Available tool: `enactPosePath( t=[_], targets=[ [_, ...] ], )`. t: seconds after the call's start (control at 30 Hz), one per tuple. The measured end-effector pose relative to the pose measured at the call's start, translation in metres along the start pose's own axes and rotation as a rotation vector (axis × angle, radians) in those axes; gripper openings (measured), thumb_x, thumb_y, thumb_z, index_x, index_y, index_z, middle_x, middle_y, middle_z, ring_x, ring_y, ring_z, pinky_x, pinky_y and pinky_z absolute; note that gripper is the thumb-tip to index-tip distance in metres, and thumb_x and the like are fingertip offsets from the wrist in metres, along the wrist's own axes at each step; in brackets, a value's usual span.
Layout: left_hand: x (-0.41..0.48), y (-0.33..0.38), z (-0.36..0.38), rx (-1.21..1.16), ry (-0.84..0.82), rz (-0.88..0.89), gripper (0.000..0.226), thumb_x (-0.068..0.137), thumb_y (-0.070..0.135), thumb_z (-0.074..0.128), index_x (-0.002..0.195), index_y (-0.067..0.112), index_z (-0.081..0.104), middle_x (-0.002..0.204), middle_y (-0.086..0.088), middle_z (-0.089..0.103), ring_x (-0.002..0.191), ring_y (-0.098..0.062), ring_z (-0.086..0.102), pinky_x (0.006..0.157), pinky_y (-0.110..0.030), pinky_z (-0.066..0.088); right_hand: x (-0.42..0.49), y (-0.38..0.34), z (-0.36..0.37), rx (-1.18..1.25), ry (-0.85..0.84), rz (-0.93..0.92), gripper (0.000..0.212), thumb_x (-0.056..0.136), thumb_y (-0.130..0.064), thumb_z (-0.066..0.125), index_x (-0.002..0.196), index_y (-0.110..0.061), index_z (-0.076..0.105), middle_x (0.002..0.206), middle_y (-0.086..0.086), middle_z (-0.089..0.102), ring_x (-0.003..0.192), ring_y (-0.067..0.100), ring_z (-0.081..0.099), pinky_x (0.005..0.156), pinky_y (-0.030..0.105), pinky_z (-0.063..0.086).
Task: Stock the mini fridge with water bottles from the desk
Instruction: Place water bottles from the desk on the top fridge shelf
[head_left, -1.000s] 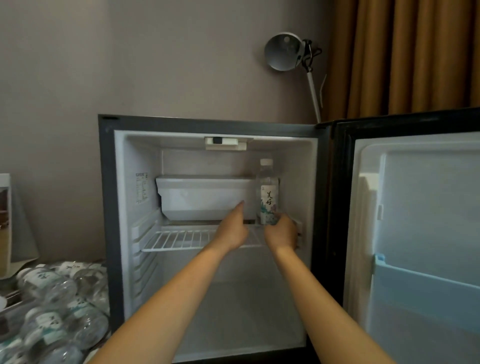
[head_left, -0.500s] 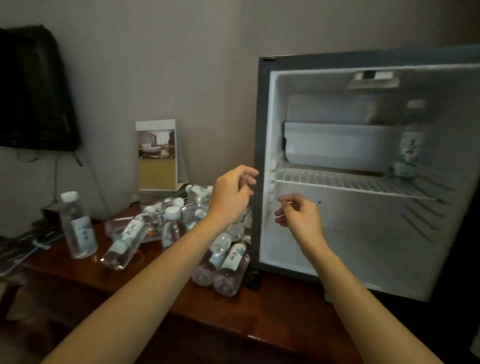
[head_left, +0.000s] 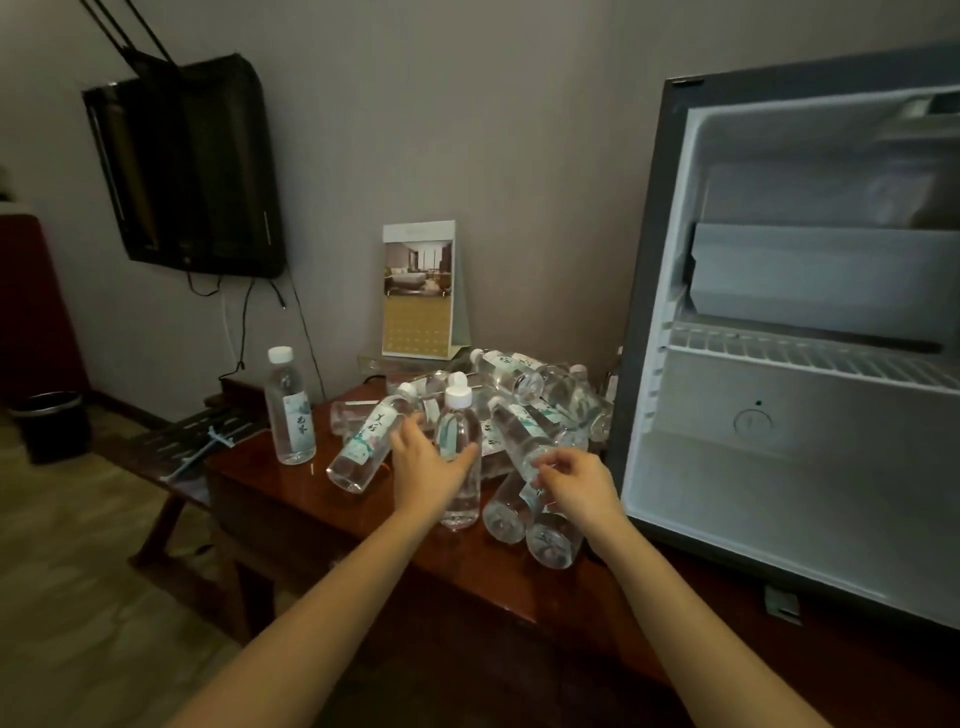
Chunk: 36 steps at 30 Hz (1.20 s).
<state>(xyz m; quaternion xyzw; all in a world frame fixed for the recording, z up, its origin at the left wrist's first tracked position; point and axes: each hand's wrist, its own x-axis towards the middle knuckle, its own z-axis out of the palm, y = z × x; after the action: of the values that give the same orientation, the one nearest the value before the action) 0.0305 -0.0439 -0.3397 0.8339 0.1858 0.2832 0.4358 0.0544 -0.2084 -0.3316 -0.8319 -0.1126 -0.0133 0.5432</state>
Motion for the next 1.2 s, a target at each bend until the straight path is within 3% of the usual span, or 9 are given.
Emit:
enactPosePath(
  t=[0.23, 0.4, 0.47, 0.57, 0.67, 0.8, 0.9, 1.1, 1.2],
  targets=[
    [0.027, 0.002, 0.016, 0.184, 0.017, -0.007, 0.08, 0.067, 0.059, 0.072, 0.126, 0.014, 0.04, 0.133, -0.007, 0.042, 0.124, -0.025, 0.041, 0.092, -0.039, 0.044, 0.01, 0.006, 0.018, -0.021, -0.066, -0.027, 0.02, 0.093, -0.005, 0.048, 0.089, -0.017, 0.064, 0.072, -0.001, 0.064, 0.071, 0.017, 0.064, 0.067, 0.03, 0.054],
    [0.049, -0.006, -0.018, -0.161, -0.412, -0.018, 0.047, 0.076, 0.015, 0.074, 0.118, 0.017, 0.053, 0.112, 0.002, 0.064, 0.11, -0.021, 0.059, 0.084, -0.029, 0.05, 0.021, 0.009, 0.011, 0.037, -0.061, -0.005, 0.02, 0.093, -0.004, 0.047, 0.089, -0.017, 0.062, 0.074, 0.002, 0.064, 0.067, 0.017, 0.062, 0.064, 0.03, 0.051],
    [0.053, -0.004, -0.032, -0.246, -0.545, -0.057, 0.057, 0.081, 0.006, 0.067, 0.131, 0.017, 0.042, 0.123, 0.004, 0.056, 0.114, -0.018, 0.052, 0.087, -0.028, 0.043, 0.026, 0.007, 0.012, 0.046, -0.053, -0.003, 0.019, 0.092, -0.003, 0.047, 0.091, -0.014, 0.062, 0.073, 0.002, 0.064, 0.066, 0.018, 0.062, 0.068, 0.033, 0.052],
    [0.052, -0.002, -0.031, -0.252, -0.557, -0.08, 0.072, 0.081, 0.024, 0.069, 0.14, 0.023, 0.028, 0.129, 0.004, 0.041, 0.115, -0.016, 0.043, 0.095, -0.033, 0.038, 0.032, -0.003, 0.023, 0.058, -0.082, -0.001, 0.019, 0.092, -0.003, 0.046, 0.095, -0.011, 0.062, 0.076, 0.001, 0.063, 0.068, 0.017, 0.06, 0.065, 0.03, 0.052],
    [0.046, -0.009, -0.02, -0.134, -0.44, 0.008, 0.1, 0.046, 0.071, 0.075, 0.13, 0.032, 0.039, 0.134, 0.002, 0.045, 0.119, -0.019, 0.048, 0.099, -0.045, 0.045, 0.034, -0.014, 0.037, 0.016, -0.151, -0.064, 0.029, 0.091, -0.001, 0.045, 0.116, -0.01, 0.059, 0.1, 0.005, 0.065, 0.081, 0.016, 0.06, 0.063, 0.021, 0.047],
    [0.05, -0.01, -0.025, -0.182, -0.471, 0.037, 0.058, 0.069, 0.034, 0.079, 0.12, 0.027, 0.052, 0.118, 0.004, 0.061, 0.106, -0.012, 0.059, 0.083, -0.026, 0.052, 0.034, -0.024, 0.043, 0.062, -0.217, -0.075, 0.053, 0.088, 0.007, 0.044, 0.137, -0.015, 0.043, 0.115, 0.002, 0.056, 0.086, 0.013, 0.061, 0.071, 0.032, 0.054],
    [0.057, -0.006, -0.033, -0.23, -0.629, -0.014, 0.052, 0.083, 0.005, 0.065, 0.126, 0.023, 0.043, 0.119, 0.005, 0.059, 0.101, -0.006, 0.056, 0.078, -0.017, 0.044, 0.037, -0.026, 0.042, 0.118, -0.266, -0.066, 0.057, 0.089, 0.008, 0.044, 0.141, -0.015, 0.036, 0.13, 0.01, 0.053, 0.107, 0.023, 0.059, 0.075, 0.032, 0.054],
    [0.052, -0.006, -0.021, -0.175, -0.541, 0.037, 0.068, 0.067, 0.062, 0.07, 0.126, 0.035, 0.049, 0.136, 0.0, 0.042, 0.122, -0.017, 0.046, 0.101, -0.039, 0.045, 0.045, -0.024, 0.046, 0.046, -0.378, -0.153, 0.063, 0.087, 0.01, 0.046, 0.142, -0.017, 0.035, 0.13, 0.009, 0.052, 0.1, 0.014, 0.056, 0.084, 0.036, 0.055],
    [0.057, -0.004, -0.026, -0.204, -0.524, 0.071, 0.047, 0.076, 0.039, 0.074, 0.118, 0.027, 0.058, 0.122, 0.003, 0.056, 0.11, -0.012, 0.055, 0.083, -0.021, 0.051, 0.047, -0.022, 0.041, 0.069, -0.383, -0.148, 0.058, 0.087, 0.015, 0.04, 0.136, -0.015, 0.041, 0.106, 0.002, 0.054, 0.083, 0.006, 0.057, 0.069, 0.023, 0.054]
  ],
)
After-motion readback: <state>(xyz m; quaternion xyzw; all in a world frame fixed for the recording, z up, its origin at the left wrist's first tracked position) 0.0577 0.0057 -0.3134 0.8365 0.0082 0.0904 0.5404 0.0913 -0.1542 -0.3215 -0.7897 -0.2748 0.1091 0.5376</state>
